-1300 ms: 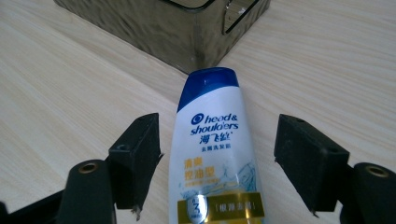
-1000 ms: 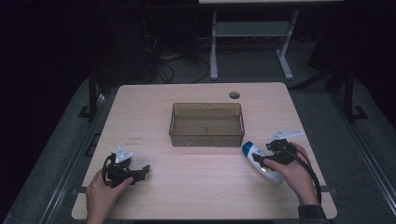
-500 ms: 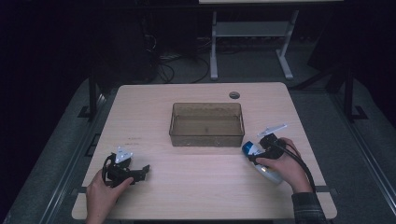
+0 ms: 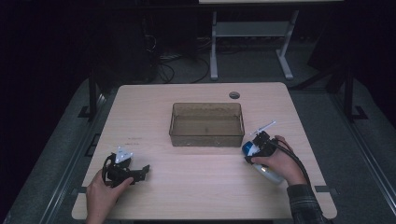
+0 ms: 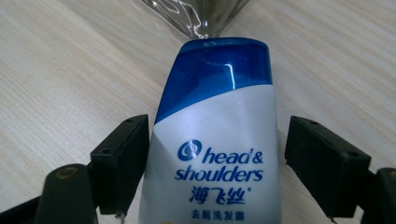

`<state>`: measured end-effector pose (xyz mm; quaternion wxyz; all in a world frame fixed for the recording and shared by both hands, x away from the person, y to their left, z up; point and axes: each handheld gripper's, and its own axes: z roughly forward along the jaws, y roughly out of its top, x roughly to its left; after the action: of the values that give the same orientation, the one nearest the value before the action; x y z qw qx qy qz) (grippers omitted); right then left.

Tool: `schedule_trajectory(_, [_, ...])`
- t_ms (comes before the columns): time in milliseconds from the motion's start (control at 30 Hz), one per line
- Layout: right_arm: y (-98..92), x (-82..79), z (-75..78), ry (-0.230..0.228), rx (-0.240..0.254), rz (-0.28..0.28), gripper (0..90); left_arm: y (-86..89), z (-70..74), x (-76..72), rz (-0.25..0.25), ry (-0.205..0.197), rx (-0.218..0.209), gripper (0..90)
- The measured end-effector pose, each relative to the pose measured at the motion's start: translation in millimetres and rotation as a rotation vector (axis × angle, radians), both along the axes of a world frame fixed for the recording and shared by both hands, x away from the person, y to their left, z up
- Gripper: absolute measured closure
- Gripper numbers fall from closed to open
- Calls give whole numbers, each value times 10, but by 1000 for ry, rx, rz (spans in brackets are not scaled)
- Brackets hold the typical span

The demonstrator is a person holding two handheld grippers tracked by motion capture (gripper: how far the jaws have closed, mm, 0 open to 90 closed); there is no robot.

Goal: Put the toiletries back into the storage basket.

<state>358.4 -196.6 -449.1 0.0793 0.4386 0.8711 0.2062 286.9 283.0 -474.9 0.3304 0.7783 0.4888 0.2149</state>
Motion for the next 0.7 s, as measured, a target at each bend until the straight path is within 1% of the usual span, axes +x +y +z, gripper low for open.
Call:
schedule_trajectory(133, [13, 25, -6, 19, -20, 10, 225, 0, 0, 0, 0, 0, 0, 128])
schedule_trajectory(367, [62, 46, 3, 29, -48, 25, 250, 0, 0, 0, 0, 0, 0, 128])
schedule_trajectory(433, [68, 47, 1, 33, -50, 25, 252, 0, 0, 0, 0, 0, 0, 128])
schedule_trajectory(533, [87, 52, -1, 43, -54, 32, 287, 0, 0, 0, 1, 0, 0, 128])
schedule_trajectory(700, [92, 53, 5, 41, -56, 34, 324, 1, 0, 0, -1, 0, 1, 127])
